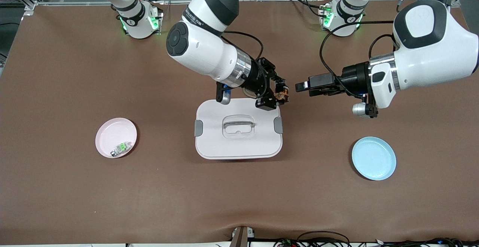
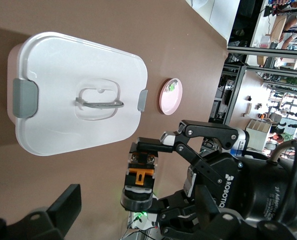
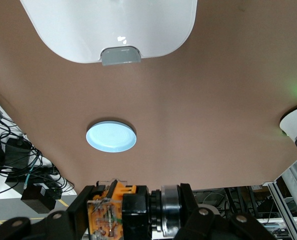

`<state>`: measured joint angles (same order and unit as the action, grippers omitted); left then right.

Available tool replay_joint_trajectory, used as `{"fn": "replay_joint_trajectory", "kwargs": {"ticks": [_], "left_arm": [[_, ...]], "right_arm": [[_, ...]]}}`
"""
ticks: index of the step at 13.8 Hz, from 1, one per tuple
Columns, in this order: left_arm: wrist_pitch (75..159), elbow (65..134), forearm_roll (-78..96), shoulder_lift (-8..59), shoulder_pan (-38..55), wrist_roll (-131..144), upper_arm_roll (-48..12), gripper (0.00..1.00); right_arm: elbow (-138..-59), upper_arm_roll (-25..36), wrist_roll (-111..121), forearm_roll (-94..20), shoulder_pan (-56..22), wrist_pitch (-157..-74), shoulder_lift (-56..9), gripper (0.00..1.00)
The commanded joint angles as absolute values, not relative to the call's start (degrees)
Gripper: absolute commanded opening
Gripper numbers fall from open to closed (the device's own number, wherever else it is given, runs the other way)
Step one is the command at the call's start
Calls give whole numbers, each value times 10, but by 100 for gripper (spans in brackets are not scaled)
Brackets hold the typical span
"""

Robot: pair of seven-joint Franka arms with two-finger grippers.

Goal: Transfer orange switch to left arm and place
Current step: 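Bring the switch toward the left gripper while the left gripper reaches it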

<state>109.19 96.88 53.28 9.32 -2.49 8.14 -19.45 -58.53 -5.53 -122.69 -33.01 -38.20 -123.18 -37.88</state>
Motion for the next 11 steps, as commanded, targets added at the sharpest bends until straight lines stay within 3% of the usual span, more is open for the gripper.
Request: {"fn": "replay_joint_trajectory", "kwargs": {"ticks": [1,11], "left_arm": [[1106,972,544,90,-16,85,-197,100],[1129,970,538,123,13,85,-196,100]], "right_arm": [[-556,-54,-1244,-339,-391,-1236,-394,0],[-547,-58,-1267,-348,-400,-1274,-393,0]]}}
